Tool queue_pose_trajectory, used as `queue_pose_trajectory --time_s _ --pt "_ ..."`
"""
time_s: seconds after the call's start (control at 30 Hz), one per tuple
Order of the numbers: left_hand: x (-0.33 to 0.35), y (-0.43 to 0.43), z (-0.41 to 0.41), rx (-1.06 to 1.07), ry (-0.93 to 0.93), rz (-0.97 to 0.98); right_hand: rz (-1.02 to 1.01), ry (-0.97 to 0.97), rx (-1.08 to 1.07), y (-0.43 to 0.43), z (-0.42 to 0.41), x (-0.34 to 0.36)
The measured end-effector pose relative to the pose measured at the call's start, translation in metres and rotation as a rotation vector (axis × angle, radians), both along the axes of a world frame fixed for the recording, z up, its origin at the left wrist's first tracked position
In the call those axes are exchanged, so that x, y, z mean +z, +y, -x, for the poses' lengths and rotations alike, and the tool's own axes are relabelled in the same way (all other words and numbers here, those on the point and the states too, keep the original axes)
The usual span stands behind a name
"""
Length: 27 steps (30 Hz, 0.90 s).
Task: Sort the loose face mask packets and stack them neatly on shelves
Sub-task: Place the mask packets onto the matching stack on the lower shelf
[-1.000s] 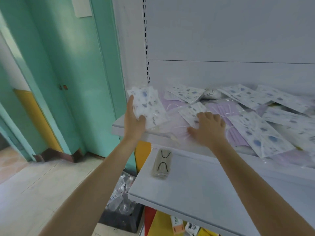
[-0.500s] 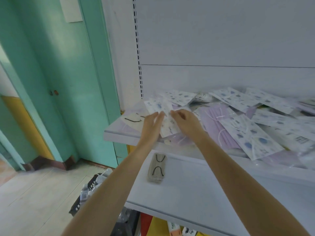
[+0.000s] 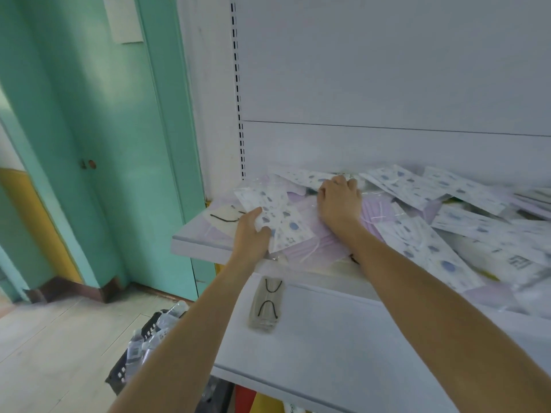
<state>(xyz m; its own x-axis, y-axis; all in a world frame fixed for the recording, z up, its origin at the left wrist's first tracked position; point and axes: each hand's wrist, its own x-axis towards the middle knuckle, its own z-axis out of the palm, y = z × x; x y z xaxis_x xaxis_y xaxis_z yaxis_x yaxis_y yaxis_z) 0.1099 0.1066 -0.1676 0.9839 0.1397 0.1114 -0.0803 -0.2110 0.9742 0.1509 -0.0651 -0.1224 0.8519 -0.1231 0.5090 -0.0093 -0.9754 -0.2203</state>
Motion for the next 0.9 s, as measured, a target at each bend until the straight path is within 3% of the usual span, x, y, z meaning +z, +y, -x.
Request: queue_pose_trajectory --time_s 0.13,0.23,0.33,0.4,0.5,0.6,0.67,0.73,0.9 --pt "0.01 -0.003 0.008 -0.022 -0.054 0.052 -0.107 -0.172 0.224 0.021 0.038 -0.001" --pt "0.014 -0.004 0.016 -0.036 -0.106 0.123 0.037 0.032 0.451 0.041 0.082 -0.015" --pt "0.007 -0.001 0.016 -0.072 -0.191 0.043 -0.093 0.209 0.56 0.038 0.111 -0.022" --pt "0.005 0.002 0.016 -0.094 -0.236 0.004 -0.158 0.109 0.445 0.017 0.124 -0.021" --pt "0.009 0.002 0.014 -0.118 -0.303 -0.058 -0.098 -0.056 0.04 -0.035 0.142 -0.023" --pt "0.019 -0.007 0.013 -0.091 -0.365 -0.235 -0.099 0.118 -0.222 -0.076 0.147 -0.025" --pt "0.026 -0.018 0.015 -0.1 -0.39 -0.323 -0.16 0.241 -0.236 -0.089 0.143 -0.025" --pt "0.03 -0.03 0.018 -0.154 -0.399 -0.348 -0.279 0.242 -0.206 -0.094 0.14 -0.024" --pt "0.028 -0.07 0.038 -0.305 -0.38 -0.294 -0.558 -0.072 -0.136 -0.092 0.139 -0.012"
